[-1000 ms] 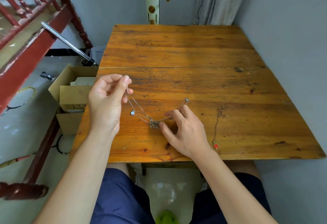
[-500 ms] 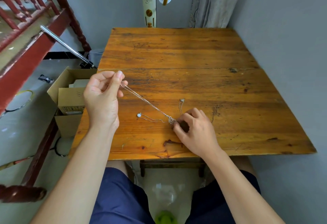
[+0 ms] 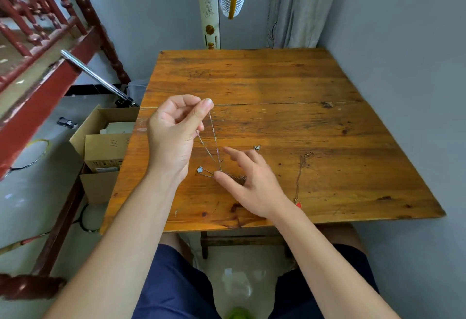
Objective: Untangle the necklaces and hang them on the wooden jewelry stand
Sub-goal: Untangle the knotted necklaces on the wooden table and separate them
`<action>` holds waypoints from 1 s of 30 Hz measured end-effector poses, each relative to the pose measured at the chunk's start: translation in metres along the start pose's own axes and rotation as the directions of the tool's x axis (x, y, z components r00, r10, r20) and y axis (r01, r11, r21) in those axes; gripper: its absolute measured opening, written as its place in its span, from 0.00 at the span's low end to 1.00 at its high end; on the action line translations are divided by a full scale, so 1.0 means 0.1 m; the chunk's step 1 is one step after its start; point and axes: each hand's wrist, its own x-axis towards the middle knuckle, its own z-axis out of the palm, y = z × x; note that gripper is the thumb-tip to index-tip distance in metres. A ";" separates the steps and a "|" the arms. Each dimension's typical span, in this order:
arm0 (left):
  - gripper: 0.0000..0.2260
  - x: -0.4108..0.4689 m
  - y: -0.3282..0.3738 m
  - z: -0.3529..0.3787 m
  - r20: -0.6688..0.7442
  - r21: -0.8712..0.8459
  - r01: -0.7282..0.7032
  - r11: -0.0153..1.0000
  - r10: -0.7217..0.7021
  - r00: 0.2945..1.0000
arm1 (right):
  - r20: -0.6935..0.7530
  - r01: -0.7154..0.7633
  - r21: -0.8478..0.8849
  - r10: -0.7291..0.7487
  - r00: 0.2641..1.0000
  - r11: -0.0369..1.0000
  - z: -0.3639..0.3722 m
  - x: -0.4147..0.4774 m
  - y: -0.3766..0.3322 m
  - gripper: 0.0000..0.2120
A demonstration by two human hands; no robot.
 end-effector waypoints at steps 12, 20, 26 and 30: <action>0.06 0.19 -0.08 -0.18 -0.226 -0.048 0.063 0.997 -0.072 0.971 | 0.020 -0.270 0.751 0.387 0.922 0.603 -0.40 0.30 -0.11 0.14; 0.08 0.23 -0.26 -0.20 -0.287 0.007 0.133 0.991 -0.125 0.950 | 0.053 -0.242 0.845 0.378 0.924 0.476 -0.51 0.26 0.11 0.12; 0.09 0.36 -0.49 -0.34 -0.386 0.113 0.185 0.976 -0.128 0.913 | -0.019 -0.320 0.691 0.458 0.889 0.648 -0.46 0.38 0.27 0.08; 0.09 0.51 -0.65 -0.46 -0.417 0.260 0.229 0.938 -0.105 0.903 | -0.076 -0.339 0.602 0.474 0.877 0.723 -0.38 0.63 0.40 0.07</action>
